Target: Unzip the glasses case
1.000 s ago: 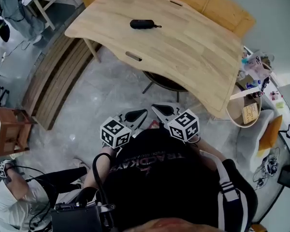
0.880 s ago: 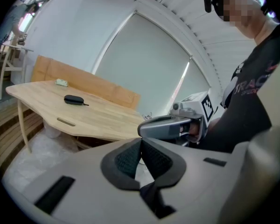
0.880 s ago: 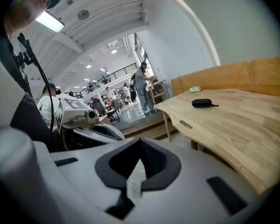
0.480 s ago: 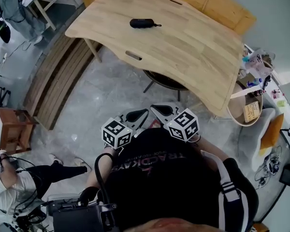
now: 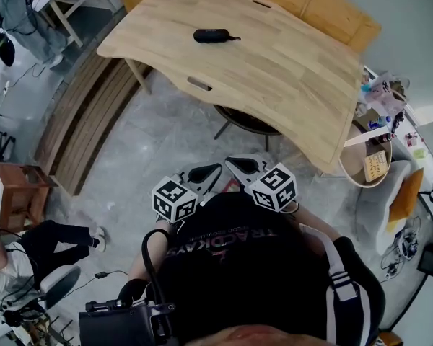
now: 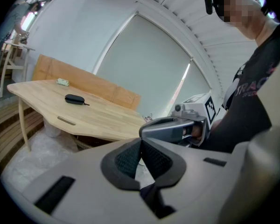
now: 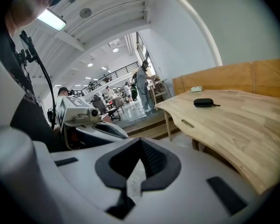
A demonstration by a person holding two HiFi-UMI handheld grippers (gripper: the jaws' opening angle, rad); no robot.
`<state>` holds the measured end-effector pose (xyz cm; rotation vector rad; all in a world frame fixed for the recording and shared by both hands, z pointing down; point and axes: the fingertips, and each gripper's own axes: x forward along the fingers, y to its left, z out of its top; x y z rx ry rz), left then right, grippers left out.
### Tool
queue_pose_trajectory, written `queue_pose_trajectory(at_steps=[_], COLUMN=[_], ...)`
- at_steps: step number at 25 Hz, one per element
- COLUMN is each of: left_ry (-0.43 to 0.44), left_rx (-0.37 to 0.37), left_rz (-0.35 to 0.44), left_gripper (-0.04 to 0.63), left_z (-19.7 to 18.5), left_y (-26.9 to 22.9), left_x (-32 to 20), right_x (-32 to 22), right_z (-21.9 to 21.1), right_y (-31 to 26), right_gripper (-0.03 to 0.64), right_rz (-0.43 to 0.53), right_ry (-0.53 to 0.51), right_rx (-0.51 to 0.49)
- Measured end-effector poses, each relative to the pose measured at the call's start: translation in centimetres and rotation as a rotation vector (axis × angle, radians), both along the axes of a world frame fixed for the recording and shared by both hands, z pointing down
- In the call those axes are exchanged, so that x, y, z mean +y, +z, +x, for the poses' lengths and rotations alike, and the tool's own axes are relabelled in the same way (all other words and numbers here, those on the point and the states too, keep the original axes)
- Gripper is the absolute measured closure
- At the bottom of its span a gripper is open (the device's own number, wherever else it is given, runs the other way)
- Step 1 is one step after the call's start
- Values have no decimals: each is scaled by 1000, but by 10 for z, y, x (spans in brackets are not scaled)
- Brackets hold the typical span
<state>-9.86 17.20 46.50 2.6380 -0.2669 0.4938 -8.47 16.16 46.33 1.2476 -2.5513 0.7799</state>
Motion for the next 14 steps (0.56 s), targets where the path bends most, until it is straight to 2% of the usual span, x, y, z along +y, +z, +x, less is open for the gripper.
queue_pose_trajectory(at_steps=[14], left_ry=[-19], left_rx=[5], left_rz=[3], left_gripper=[583], left_z=[-5], left_y=[-1], left_x=[-4], right_x=[-3], right_z=[-6], right_y=[0], right_gripper=[601], right_rz=[1], right_ry=[-23], right_rx=[6])
